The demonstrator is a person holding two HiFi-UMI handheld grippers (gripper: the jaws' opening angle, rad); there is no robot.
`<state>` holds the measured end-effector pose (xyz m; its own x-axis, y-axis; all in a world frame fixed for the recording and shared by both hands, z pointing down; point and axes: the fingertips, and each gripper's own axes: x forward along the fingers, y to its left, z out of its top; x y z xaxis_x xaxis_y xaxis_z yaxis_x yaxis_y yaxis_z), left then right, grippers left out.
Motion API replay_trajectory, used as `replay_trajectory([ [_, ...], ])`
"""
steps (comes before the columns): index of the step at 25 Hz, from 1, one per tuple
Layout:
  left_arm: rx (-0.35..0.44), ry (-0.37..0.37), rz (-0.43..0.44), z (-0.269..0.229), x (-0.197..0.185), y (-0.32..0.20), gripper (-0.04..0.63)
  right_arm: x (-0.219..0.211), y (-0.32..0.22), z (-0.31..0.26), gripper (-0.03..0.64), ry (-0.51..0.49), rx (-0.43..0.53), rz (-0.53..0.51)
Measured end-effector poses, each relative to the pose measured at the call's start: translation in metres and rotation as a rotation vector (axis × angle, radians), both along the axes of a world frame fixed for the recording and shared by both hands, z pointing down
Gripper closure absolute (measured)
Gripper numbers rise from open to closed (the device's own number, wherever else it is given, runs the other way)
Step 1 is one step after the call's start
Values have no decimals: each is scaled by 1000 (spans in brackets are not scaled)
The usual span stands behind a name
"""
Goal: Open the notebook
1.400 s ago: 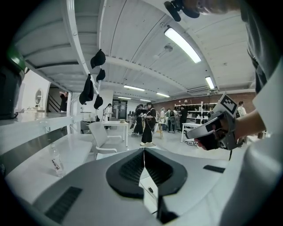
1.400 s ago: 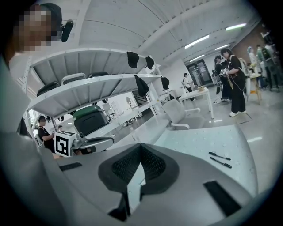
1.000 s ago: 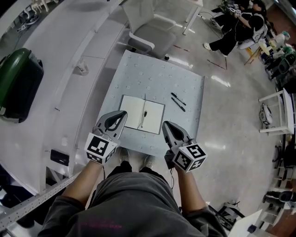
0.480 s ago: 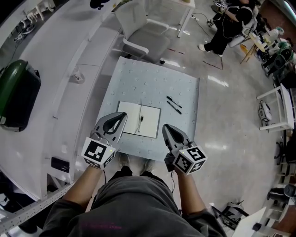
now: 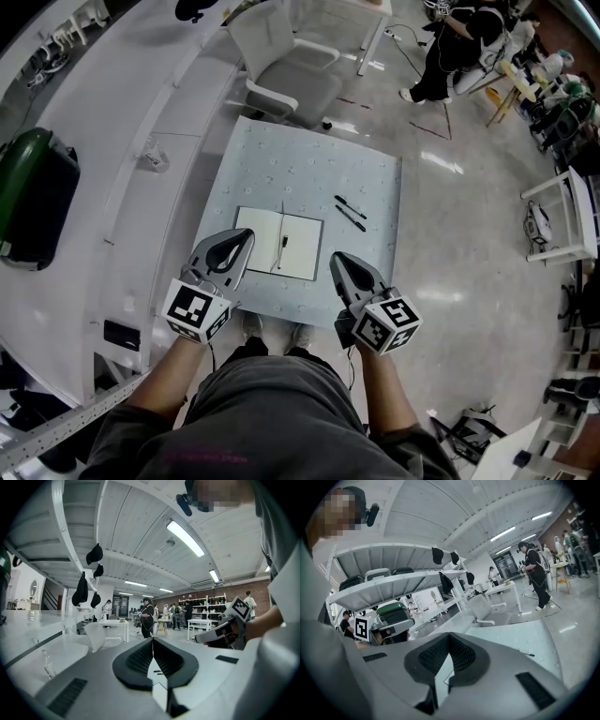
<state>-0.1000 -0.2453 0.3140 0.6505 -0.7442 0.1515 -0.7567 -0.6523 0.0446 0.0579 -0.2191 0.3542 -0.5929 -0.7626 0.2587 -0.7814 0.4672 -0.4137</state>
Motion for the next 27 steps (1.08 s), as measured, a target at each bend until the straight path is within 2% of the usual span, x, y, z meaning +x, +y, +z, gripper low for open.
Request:
replay_trajectory([
  [27, -24, 2, -39, 10, 6, -3, 592, 6, -3, 6, 617, 19, -14, -50],
])
